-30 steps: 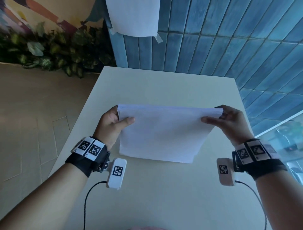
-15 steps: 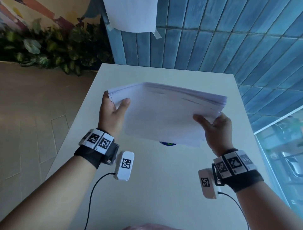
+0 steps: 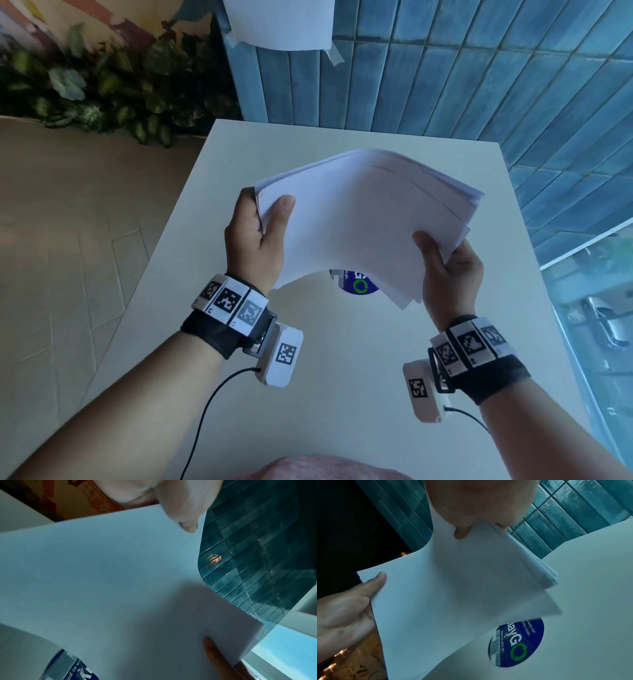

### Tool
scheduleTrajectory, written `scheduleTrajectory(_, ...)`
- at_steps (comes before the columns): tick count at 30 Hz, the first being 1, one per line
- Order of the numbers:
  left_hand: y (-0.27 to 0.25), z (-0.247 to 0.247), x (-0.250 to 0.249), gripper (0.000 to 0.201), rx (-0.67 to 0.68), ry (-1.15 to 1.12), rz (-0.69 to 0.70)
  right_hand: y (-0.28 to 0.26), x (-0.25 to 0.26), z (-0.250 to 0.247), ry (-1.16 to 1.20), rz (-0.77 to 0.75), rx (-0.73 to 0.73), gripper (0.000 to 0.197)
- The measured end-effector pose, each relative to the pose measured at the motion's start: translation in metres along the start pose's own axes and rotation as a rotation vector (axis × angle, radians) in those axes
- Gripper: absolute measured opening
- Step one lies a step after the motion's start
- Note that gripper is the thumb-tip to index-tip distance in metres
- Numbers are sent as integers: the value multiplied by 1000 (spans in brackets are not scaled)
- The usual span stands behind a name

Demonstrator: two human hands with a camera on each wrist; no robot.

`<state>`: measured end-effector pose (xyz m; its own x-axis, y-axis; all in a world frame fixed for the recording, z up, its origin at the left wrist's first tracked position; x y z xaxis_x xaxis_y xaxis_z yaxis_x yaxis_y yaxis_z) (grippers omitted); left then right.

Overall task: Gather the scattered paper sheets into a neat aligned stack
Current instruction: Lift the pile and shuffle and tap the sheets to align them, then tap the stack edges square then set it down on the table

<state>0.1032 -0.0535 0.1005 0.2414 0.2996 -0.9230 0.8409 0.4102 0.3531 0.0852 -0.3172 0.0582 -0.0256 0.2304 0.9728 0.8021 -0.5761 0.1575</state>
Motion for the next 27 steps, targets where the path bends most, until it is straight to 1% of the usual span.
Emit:
scheduleTrajectory(2,2,1,4,10,-24,-45,-51,0,-1,1,-8,-18,-6,8)
scheduleTrajectory(4,1,4,9,10,-14,-63,-88,-1,-4,4,-26,-38,-3,1)
scheduleTrajectory(5,-1,5,11,14,3,-69,-90,-2,-6,6,-35,-45,-4,3)
scheduleTrajectory(6,-3,6,12,21,29,-66,-75,-2,-9,7,-45,-55,-1,4)
scheduleTrajectory(8,-7,8,19,41,98,1,-30,-3,-13,9,-74,-87,16,6)
scheduleTrajectory(9,-9,7,25,46,127,38,-41,-4,-17,9,-92,-95,34,8)
scheduleTrajectory(11,-13,1,40,43,143,105,-101,-6,-24,7,-121,-76,79,12)
scheduleTrajectory(14,-18,-9,55,35,95,133,-168,-10,-37,3,-152,-28,121,21)
scheduleTrajectory(18,-12,-14,55,16,66,102,-239,-5,-30,0,-149,-24,130,19)
scheduleTrajectory(20,-2,-15,51,14,74,44,-263,3,-20,1,-106,4,183,19)
scheduleTrajectory(23,13,-16,50,13,106,-53,-301,19,-15,2,-10,126,281,19)
scheduleTrajectory(25,15,-13,62,20,146,-78,-370,25,-23,5,-67,179,318,25)
scheduleTrajectory(27,7,-8,77,22,206,-7,-423,23,-37,9,-148,215,336,29)
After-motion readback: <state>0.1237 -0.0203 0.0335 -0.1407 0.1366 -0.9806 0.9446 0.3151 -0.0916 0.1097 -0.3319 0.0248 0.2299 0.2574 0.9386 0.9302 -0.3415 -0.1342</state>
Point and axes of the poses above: each hand's wrist, its own y-axis towards the middle knuckle, its own z-axis out of the palm, x = y × z, the point moved 4 cm from there along y, towards the middle knuckle, and after that the axes turned 7 degrees about -x, right-handed, at the moved point
